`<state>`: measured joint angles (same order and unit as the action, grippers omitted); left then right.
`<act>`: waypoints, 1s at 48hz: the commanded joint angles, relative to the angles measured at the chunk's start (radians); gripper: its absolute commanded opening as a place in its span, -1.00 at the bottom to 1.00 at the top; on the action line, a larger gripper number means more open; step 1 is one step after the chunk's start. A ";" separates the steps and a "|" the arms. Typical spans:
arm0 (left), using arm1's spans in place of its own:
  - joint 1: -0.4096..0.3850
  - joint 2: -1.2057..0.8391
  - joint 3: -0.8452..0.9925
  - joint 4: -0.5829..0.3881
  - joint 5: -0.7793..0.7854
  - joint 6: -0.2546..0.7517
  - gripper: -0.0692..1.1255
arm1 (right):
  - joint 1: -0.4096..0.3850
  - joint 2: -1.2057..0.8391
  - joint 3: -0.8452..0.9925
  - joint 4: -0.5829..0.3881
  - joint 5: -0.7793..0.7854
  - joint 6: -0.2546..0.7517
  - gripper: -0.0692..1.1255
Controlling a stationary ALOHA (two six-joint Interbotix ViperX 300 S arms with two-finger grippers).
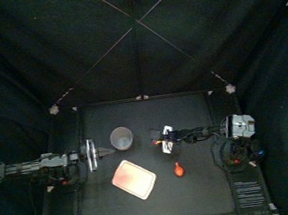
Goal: Pick the shrimp then place it in the grey bowl
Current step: Place shrimp in the grey bowl
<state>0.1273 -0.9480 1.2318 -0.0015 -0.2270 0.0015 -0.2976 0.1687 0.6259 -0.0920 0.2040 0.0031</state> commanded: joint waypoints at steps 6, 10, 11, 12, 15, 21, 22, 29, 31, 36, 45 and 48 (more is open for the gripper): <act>0.000 0.003 -0.011 0.000 -0.012 0.000 -0.79 | 0.046 -0.115 -0.069 0.000 -0.012 0.002 0.01; 0.000 0.003 -0.011 0.000 -0.014 0.000 -0.79 | 0.060 -0.140 -0.106 -0.005 -0.037 0.002 0.01; 0.000 0.003 -0.011 0.000 -0.014 0.000 -0.79 | 0.060 -0.146 -0.115 -0.005 -0.046 0.000 0.01; 0.000 0.005 -0.011 0.000 -0.015 0.000 -0.79 | 0.063 -0.149 -0.124 -0.006 -0.060 0.000 0.01; 0.002 0.003 -0.011 0.000 -0.020 0.000 -0.79 | 0.071 -0.150 -0.153 -0.009 -0.106 0.000 0.02; 0.000 0.005 -0.011 0.000 -0.026 0.000 -0.79 | 0.081 -0.137 -0.215 -0.020 -0.227 -0.002 0.02; 0.002 0.005 -0.011 0.000 -0.028 0.000 -0.79 | 0.081 -0.130 -0.224 -0.020 -0.244 -0.002 0.02; 0.002 0.003 -0.011 0.000 -0.031 0.000 -0.79 | 0.075 -0.078 -0.290 -0.023 -0.331 -0.002 0.02; 0.002 0.005 -0.011 0.000 -0.031 0.000 -0.79 | 0.071 -0.054 -0.314 -0.023 -0.348 -0.002 0.02; 0.000 0.005 -0.008 0.000 -0.031 0.000 -0.79 | 0.067 -0.002 -0.367 -0.023 -0.364 -0.003 0.03; 0.000 0.003 0.002 0.000 -0.031 0.000 -0.79 | 0.066 0.075 -0.443 -0.025 -0.364 -0.006 0.05; -0.002 0.005 0.002 0.000 -0.029 0.000 -0.79 | 0.066 0.092 -0.454 -0.028 -0.364 -0.003 0.11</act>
